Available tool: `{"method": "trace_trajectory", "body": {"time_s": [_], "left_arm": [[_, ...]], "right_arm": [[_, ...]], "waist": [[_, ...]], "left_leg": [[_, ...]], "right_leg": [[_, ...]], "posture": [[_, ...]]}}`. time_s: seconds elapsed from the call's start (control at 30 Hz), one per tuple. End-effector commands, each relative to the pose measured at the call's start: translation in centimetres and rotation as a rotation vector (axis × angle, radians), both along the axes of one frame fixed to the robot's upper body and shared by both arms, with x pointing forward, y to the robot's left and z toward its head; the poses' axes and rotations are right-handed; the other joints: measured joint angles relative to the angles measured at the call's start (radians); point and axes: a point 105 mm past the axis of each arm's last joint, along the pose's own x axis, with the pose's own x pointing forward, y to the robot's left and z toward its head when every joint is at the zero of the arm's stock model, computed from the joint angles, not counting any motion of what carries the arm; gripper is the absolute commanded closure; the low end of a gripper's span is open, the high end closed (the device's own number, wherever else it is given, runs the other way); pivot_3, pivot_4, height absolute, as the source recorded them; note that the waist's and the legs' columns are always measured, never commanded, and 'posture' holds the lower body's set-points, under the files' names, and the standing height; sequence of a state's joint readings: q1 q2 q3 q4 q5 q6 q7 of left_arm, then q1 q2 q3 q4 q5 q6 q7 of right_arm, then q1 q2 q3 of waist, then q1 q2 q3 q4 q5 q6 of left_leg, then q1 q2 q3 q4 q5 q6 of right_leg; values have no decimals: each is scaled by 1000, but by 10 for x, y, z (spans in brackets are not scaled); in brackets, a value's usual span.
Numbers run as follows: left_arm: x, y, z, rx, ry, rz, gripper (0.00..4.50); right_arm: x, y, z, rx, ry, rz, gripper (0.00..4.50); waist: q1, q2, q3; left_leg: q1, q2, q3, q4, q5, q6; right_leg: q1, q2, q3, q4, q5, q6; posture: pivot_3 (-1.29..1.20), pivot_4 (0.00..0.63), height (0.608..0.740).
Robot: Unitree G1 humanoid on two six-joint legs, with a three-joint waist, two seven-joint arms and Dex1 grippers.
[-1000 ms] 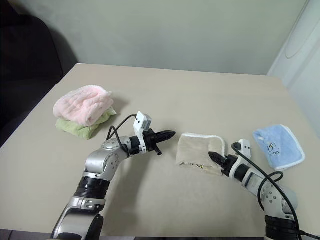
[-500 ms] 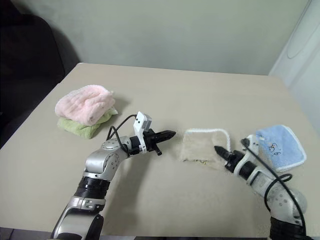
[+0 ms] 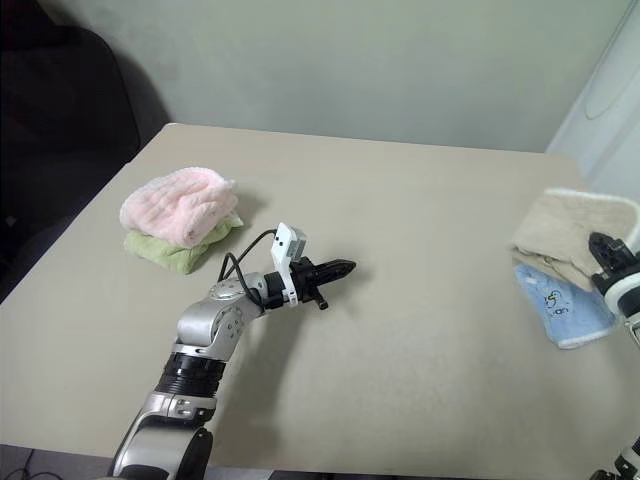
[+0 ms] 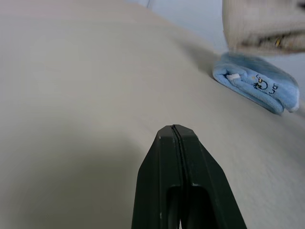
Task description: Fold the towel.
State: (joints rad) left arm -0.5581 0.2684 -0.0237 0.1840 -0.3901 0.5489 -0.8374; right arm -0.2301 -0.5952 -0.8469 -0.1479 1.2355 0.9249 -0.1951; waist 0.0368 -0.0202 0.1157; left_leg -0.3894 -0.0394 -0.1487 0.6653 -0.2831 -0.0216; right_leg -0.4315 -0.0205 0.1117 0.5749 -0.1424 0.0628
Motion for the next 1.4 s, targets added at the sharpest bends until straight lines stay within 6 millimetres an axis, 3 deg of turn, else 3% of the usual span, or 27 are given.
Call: {"method": "trace_trajectory", "body": {"time_s": [0.03, 0.33, 0.5, 0.77, 0.83, 0.97, 1.13, 1.2, 1.3, 1.4], "left_arm": [[2, -7, 14, -12, -59, -22, 4500], [1, -2, 13, -8, -62, -7, 4500], [1, 0, 13, -8, -61, 3, 4500], [1, 1, 13, -13, -56, 5, 4500], [2, 2, 12, -14, -55, 4, 4500], [5, 9, 12, -13, -52, 31, 4500], [20, 34, 15, -17, -60, 148, 4500], [28, 49, 15, 5, -72, 214, 4500], [37, 74, 17, 79, -135, 315, 4500], [40, 99, 22, 137, -196, 382, 4500]], "right_arm": [[-7, -25, -14, 43, 39, -135, 4479], [-8, -27, -62, 33, 241, -190, 4479], [-8, -30, -59, 18, 227, -196, 2870], [-13, -22, -26, -79, 115, -151, 31], [-17, -22, -21, -122, 114, -167, 31], [-39, -42, -14, -280, 167, -309, 31], [-56, -59, 2, -500, 188, -447, 31], [-56, -57, 12, -602, 166, -461, 31], [-37, -25, 37, -726, 19, -329, 31], [-14, 35, 52, -803, -133, -49, 31]], "waist": [[0, 0, 0], [-4, 2, 0], [-3, 2, 0], [-3, 2, 0], [-2, 2, 0], [1, 2, 0], [-3, 3, 0], [-4, 3, 0], [-14, 3, 0], [-25, 4, 0]], "left_leg": [[0, 0, 0, 0, 0, 0], [0, 0, 1, 0, 1, 2], [0, 0, 0, 0, 0, 2], [0, 0, 1, 0, 0, 2], [0, 0, 1, 0, 0, 2], [-1, 0, 0, 0, 0, 2], [-1, 0, 0, 0, -1, 2], [-1, 0, 0, 0, -1, 2], [-1, 1, 0, 0, -1, 1], [-1, 1, 2, 0, -1, 1]], "right_leg": [[0, 0, 0, 0, 0, 1], [0, 0, 0, 0, 1, 3], [0, 0, 0, 0, 1, 3], [0, 0, 0, 0, 1, 3], [0, 0, 0, -1, 1, 3], [0, -1, 0, -1, 0, 3], [0, -1, 0, -1, 0, 3], [0, -1, 0, -1, 0, 3], [-1, -1, 0, -1, 0, 3], [-2, -1, 0, -1, 0, 3]], "posture": [[0, 150, 740], [0, 150, 740], [0, 150, 740], [0, 150, 740], [0, 150, 740], [0, 150, 740], [0, 150, 740], [0, 150, 740], [0, 150, 740], [0, 150, 740]]}}
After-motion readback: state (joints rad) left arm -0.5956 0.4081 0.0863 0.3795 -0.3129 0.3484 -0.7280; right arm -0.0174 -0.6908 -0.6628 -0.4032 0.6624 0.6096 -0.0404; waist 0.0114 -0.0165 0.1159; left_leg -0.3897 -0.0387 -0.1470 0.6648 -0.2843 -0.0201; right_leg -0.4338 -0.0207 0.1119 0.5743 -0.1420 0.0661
